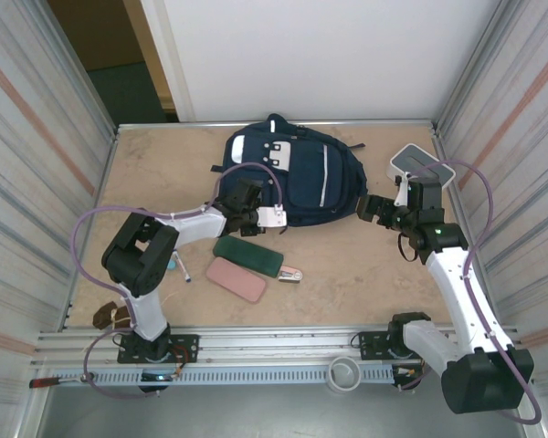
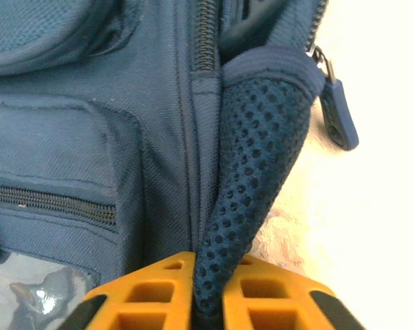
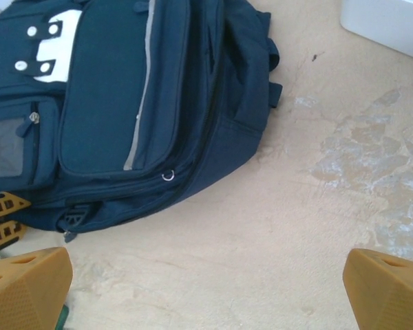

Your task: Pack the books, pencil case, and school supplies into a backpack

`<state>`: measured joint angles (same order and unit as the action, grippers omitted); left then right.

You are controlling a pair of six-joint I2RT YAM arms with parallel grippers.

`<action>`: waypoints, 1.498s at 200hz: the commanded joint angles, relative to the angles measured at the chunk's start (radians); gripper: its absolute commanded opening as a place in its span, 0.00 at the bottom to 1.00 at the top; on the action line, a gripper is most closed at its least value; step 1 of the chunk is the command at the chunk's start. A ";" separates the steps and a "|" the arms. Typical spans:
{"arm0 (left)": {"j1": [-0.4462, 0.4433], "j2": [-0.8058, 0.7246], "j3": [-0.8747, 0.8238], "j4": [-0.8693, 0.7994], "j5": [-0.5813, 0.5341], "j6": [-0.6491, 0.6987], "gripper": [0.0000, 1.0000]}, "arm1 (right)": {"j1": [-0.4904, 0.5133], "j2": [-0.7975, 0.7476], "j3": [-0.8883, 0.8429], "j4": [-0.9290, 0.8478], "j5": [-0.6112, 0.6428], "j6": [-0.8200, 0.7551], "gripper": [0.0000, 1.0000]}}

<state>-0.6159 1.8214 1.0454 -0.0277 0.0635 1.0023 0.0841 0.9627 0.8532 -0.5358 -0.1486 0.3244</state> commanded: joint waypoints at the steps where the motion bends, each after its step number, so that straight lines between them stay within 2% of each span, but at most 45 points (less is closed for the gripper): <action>1: -0.011 0.001 0.015 -0.058 0.075 -0.050 0.06 | 0.012 0.007 -0.005 -0.006 -0.048 -0.024 0.94; 12: -0.011 -0.007 0.047 -0.085 0.087 -0.088 0.00 | 0.029 0.000 -0.007 0.001 -0.056 -0.025 0.90; 44: -0.007 -0.020 0.147 -0.194 0.142 -0.191 0.00 | 0.122 -0.057 -0.064 0.088 -0.023 -0.002 0.83; 83: -0.001 -0.025 0.221 -0.254 0.185 -0.229 0.00 | 0.346 -0.065 -0.148 0.226 0.217 0.028 0.76; 108: 0.003 -0.030 0.249 -0.268 0.204 -0.234 0.00 | 0.492 -0.042 -0.246 0.422 0.357 -0.023 0.75; 138: 0.014 -0.040 0.274 -0.278 0.236 -0.240 0.00 | 0.602 0.020 -0.355 0.707 0.466 -0.122 0.70; 164: 0.020 -0.039 0.284 -0.278 0.253 -0.238 0.00 | 0.636 0.149 -0.427 0.953 0.470 -0.210 0.67; 209: 0.028 -0.037 0.295 -0.281 0.262 -0.235 0.00 | 0.681 0.399 -0.455 1.248 0.483 -0.282 0.64; 264: 0.030 -0.042 0.292 -0.285 0.271 -0.231 0.00 | 0.699 0.673 -0.420 1.502 0.559 -0.304 0.59; 299: 0.030 -0.041 0.292 -0.288 0.274 -0.232 0.00 | 0.700 0.758 -0.392 1.576 0.606 -0.336 0.53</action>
<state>-0.5880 1.8210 1.2922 -0.3370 0.2695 0.7807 0.7795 1.6836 0.4206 0.9081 0.3908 0.0322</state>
